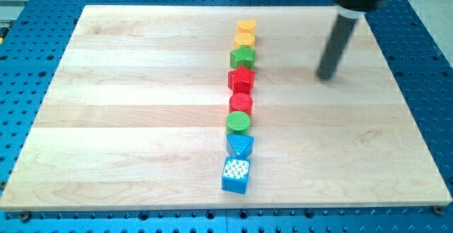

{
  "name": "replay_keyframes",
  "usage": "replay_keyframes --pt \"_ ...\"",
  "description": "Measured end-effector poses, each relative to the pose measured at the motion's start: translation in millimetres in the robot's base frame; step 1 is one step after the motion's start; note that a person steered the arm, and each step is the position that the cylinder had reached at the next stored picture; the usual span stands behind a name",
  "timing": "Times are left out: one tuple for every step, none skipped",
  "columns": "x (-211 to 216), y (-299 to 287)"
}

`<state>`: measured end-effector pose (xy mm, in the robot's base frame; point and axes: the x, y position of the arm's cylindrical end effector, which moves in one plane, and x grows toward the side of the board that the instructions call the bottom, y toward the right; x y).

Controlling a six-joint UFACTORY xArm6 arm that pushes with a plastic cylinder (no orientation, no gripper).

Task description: Move the hexagon bottom left side of the heart

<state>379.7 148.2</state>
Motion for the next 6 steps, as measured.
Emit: replay_keyframes --pt "-1 -24" --pt "-17 -27" --pt "-39 -50" --pt "-48 -50" --pt "-49 -81" --pt "-49 -164"
